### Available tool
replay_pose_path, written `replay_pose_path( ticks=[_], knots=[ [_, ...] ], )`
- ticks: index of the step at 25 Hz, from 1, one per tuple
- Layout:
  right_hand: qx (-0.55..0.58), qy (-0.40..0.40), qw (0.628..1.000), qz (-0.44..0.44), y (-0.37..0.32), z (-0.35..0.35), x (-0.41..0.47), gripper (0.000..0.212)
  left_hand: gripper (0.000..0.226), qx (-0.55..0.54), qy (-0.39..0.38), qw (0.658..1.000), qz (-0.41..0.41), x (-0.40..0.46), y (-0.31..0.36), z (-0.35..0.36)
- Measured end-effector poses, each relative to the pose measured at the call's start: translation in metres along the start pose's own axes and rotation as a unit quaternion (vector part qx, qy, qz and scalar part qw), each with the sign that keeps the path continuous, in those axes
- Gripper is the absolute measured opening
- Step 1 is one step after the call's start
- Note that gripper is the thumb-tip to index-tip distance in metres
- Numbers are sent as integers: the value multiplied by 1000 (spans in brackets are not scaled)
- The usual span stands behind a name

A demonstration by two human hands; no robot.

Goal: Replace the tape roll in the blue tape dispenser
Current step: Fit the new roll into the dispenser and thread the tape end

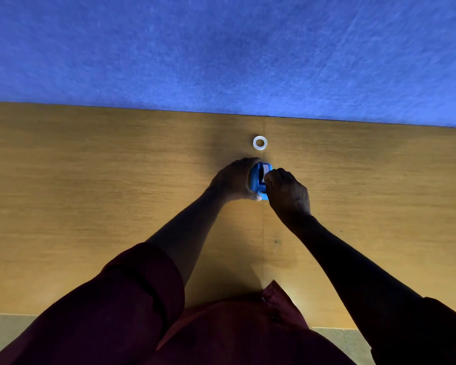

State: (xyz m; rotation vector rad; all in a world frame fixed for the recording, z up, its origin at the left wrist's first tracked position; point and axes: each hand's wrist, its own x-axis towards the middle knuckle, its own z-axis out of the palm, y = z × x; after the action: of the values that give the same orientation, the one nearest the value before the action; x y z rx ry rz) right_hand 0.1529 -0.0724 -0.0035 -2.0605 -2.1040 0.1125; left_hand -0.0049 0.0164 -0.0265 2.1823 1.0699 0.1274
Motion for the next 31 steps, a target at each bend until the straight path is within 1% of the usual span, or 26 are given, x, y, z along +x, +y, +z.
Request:
replay_pose_path(
  ticks=[6, 10, 15, 21, 24, 31],
  knots=[
    [23, 22, 999, 20, -2, 4, -11, 9, 101, 5, -9, 1000, -5, 1, -1, 1],
    [70, 37, 995, 55, -4, 9, -20, 4, 101, -2, -1, 1000, -10, 2, -2, 2],
    [81, 37, 993, 82, -3, 14, -26, 2, 101, -7, 1, 1000, -7, 1, -4, 4],
    [100, 41, 992, 70, -5, 14, -35, 1, 104, -13, 3, 1000, -14, 2, -4, 5],
    [107, 34, 991, 72, -7, 15, -40, 5, 104, -16, 3, 1000, -15, 2, -5, 6],
    [106, 23, 992, 67, -5, 17, -44, 4, 104, -18, 4, 1000, -12, 2, -4, 4]
  ],
)
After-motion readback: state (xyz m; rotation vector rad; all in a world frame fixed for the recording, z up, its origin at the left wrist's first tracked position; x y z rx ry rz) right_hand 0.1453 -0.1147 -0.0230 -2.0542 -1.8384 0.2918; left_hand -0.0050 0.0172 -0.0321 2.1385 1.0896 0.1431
